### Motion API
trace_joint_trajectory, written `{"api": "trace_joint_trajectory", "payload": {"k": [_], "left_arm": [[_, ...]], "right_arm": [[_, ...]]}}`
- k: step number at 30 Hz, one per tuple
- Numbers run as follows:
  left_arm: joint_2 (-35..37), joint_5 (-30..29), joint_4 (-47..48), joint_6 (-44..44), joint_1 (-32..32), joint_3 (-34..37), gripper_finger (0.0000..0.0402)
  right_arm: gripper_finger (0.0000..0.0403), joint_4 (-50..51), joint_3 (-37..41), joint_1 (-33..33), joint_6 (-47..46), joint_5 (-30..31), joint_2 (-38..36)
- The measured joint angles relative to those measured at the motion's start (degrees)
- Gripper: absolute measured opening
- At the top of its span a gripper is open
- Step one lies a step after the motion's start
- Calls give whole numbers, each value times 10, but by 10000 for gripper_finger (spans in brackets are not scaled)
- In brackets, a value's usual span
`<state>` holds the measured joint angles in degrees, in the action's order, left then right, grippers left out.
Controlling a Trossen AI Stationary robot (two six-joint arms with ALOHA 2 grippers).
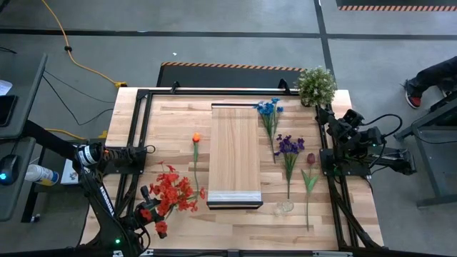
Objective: Pick and place flowers into a vace then onto a shelf
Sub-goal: Put the orange flowers into the left transparent vase
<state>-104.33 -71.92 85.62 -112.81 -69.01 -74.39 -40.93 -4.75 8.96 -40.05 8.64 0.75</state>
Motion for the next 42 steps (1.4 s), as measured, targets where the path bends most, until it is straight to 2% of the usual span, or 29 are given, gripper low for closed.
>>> {"api": "trace_joint_trajectory", "payload": {"k": [27, 37, 42], "left_arm": [[0, 23, -1, 0, 0, 0, 88], [0, 30, 0, 1, 0, -3, 182], [0, 36, 0, 47, 0, -29, 215]], "right_arm": [[267, 0, 0, 0, 0, 2, 0], [267, 0, 0, 0, 0, 0, 0], [268, 0, 0, 0, 0, 0, 0]]}}
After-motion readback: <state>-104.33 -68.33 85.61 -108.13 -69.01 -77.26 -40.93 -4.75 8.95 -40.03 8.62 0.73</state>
